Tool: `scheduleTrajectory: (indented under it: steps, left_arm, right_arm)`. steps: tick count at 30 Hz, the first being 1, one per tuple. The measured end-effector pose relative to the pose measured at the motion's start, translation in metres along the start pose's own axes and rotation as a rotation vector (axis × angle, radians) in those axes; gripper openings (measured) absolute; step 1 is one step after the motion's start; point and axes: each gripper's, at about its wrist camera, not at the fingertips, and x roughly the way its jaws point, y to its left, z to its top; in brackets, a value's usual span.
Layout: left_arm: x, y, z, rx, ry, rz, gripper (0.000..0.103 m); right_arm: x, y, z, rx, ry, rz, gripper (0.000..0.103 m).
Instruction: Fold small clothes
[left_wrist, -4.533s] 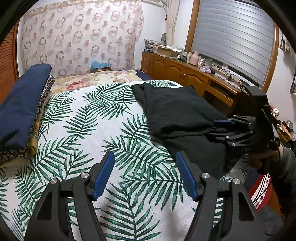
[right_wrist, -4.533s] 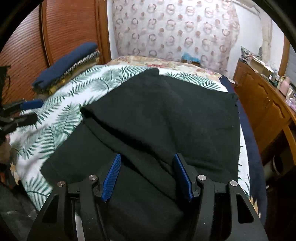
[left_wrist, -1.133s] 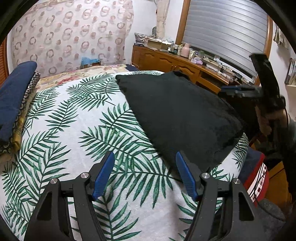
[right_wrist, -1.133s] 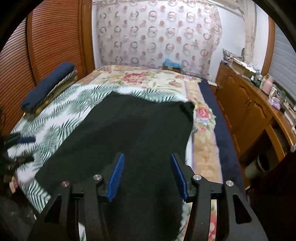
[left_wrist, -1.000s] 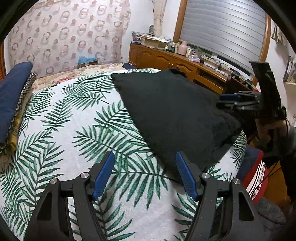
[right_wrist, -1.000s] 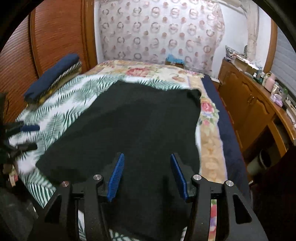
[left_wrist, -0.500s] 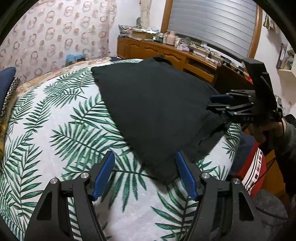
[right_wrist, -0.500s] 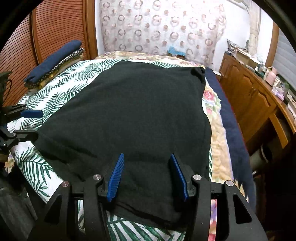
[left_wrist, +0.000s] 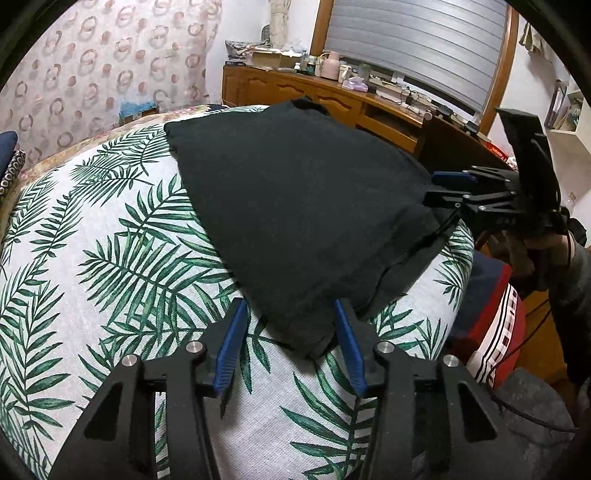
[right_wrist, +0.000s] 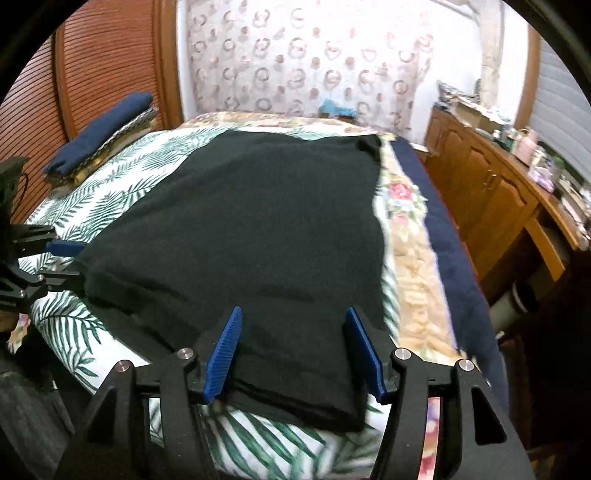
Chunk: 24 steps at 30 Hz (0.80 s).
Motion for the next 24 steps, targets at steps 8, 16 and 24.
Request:
scheduleTrajectory:
  steps: [8, 16, 24]
  left_arm:
    - [0.002, -0.002, 0.001, 0.006, 0.002, 0.008, 0.050]
    - [0.003, -0.003, 0.001, 0.009, 0.002, 0.011, 0.050]
    - [0.004, -0.005, 0.003, 0.017, 0.002, 0.018, 0.050]
  right_arm:
    - [0.000, -0.019, -0.024, 0.105, 0.025, -0.009, 0.062]
    - [0.001, -0.025, -0.030, 0.133, 0.040, 0.061, 0.055]
    - [-0.003, -0.030, -0.033, 0.125, 0.034, 0.117, 0.034]
